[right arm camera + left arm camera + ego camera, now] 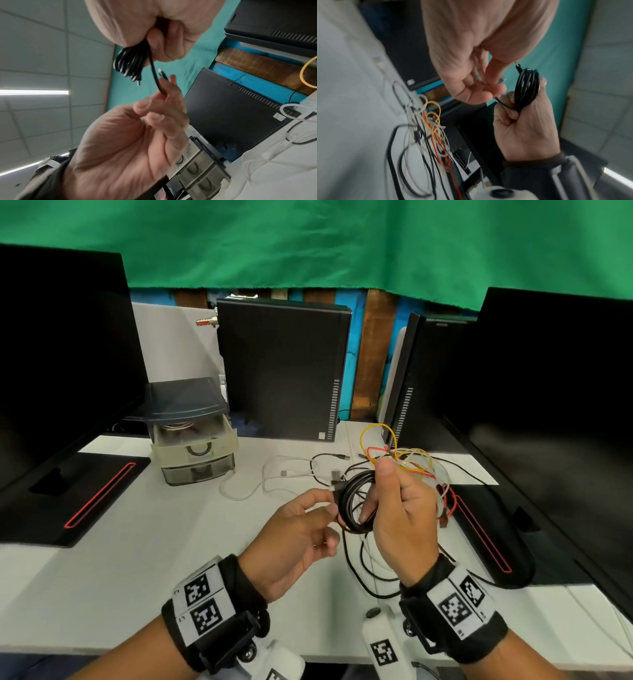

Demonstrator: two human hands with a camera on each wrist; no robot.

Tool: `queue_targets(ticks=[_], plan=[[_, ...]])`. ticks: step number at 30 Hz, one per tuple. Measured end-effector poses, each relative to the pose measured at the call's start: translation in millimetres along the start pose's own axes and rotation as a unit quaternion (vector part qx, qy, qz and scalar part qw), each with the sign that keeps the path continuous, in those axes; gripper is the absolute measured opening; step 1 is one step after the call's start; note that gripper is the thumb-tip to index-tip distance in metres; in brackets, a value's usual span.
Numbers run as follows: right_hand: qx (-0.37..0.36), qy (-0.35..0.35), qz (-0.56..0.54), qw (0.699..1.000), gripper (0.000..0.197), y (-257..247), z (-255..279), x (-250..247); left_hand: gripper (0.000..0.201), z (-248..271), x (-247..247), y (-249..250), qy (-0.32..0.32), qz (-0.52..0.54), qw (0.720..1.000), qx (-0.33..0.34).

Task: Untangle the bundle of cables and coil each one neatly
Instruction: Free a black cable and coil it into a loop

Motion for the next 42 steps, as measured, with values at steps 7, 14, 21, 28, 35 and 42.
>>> queue_targets(ticks=[7, 14, 21, 28, 35, 42], plan=[[0.072, -0.029, 0.008, 0.997, 0.072, 9, 2, 3, 0.013, 7, 1, 11, -0.019, -0.195, 0.969, 0.149], [0.213, -0.087, -0.042, 0.972, 0.071, 18, 3, 7, 0.024, 7, 2, 12, -0.027, 0.002, 0.998, 0.064], [0.133, -0.071, 0.042, 0.988, 0.062, 25, 7, 9, 0.058, 6, 3, 8, -0.040, -0.067, 0.991, 0.110], [0.077, -0.147, 0.078, 0.983, 0.043, 24, 11, 8, 0.020, -3, -14, 0, 0.113, -0.459, 0.824, 0.312], [0.070, -0.168, 0.058, 0.981, 0.040, 16, 8, 7, 0.018, -3, -10, 0, 0.041, -0.376, 0.864, 0.332], [0.094, -0.205, -0.002, 0.974, 0.021, 23, 20, 12, 0.023, -7, -7, 6, 0.137, -0.156, 0.941, 0.269]])
Point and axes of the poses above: each hand's wrist, its own z-axis away from the middle knuckle, its own x-axis out of the palm, y = z × x, the point moved 1 cm from there along -z, towards the middle knuckle, and after that the axes turned 10 degrees about y, right-handed, at the moved point
